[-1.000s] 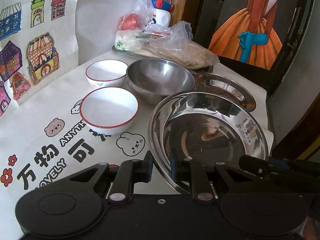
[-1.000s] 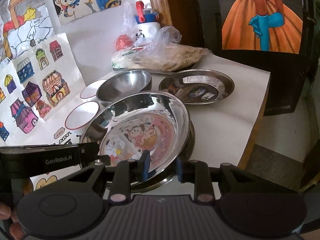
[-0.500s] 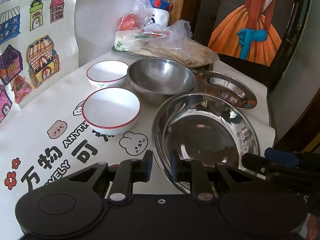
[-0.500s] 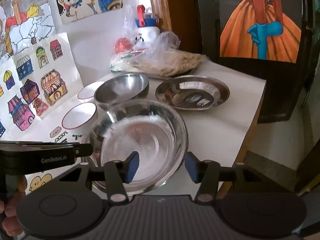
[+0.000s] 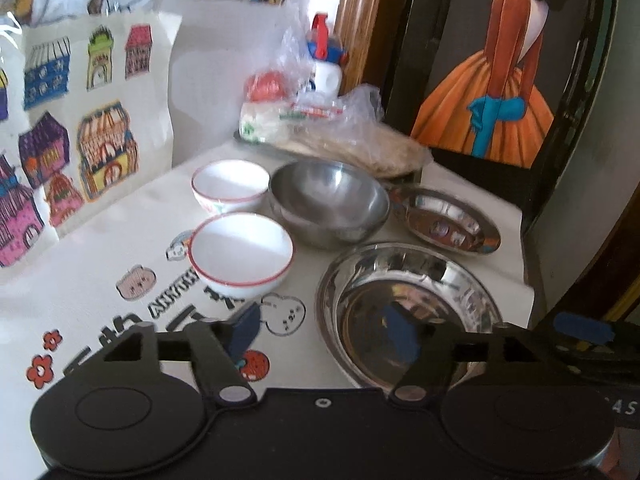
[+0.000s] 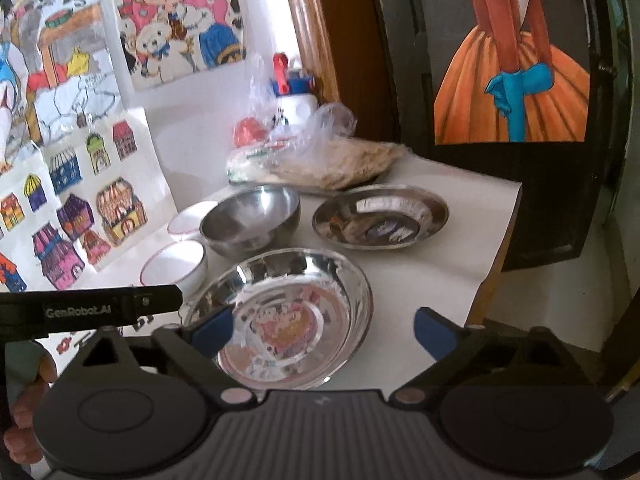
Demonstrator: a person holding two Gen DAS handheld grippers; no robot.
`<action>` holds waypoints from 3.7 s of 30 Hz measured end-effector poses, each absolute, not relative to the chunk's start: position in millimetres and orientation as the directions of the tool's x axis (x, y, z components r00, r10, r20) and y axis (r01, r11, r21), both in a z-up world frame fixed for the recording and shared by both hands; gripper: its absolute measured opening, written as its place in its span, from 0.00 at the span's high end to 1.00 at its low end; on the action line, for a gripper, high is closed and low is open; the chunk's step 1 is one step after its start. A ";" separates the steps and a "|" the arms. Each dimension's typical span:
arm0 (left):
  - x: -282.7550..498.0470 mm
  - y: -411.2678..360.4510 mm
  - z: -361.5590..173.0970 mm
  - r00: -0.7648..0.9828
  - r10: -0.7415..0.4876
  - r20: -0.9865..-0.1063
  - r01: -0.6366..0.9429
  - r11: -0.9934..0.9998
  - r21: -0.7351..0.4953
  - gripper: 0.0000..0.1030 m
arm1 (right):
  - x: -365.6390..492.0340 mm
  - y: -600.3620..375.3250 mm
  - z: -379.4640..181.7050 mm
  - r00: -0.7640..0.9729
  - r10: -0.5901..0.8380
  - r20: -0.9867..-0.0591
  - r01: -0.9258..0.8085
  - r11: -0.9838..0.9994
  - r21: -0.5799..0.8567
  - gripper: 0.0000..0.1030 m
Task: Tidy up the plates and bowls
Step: 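Move both grippers to the steel plate beside the bread tray and grasp its rim, then carry the steel plate with both grippers onto the plate stack and open both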
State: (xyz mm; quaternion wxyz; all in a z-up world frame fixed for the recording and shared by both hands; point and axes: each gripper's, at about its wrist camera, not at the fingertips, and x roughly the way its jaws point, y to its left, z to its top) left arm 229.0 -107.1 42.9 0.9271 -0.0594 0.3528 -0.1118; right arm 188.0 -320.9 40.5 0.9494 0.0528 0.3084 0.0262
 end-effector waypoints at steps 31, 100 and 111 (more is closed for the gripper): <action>298.3 -123.6 133.7 0.823 -0.360 -0.440 0.354 0.930 -0.097 0.01 | 194.2 -401.7 103.2 0.933 -0.108 -0.344 0.146 0.985 0.086 0.00; 475.0 -251.3 15.3 0.399 -0.381 -0.834 0.590 0.803 -0.084 0.54 | 321.1 -435.6 -30.3 0.830 0.057 -0.555 0.120 0.954 0.276 0.55; 472.2 -250.4 14.8 0.407 -0.381 -0.830 0.567 0.818 -0.097 0.80 | 318.0 -433.6 -30.1 0.836 0.003 -0.549 0.159 0.955 0.249 0.72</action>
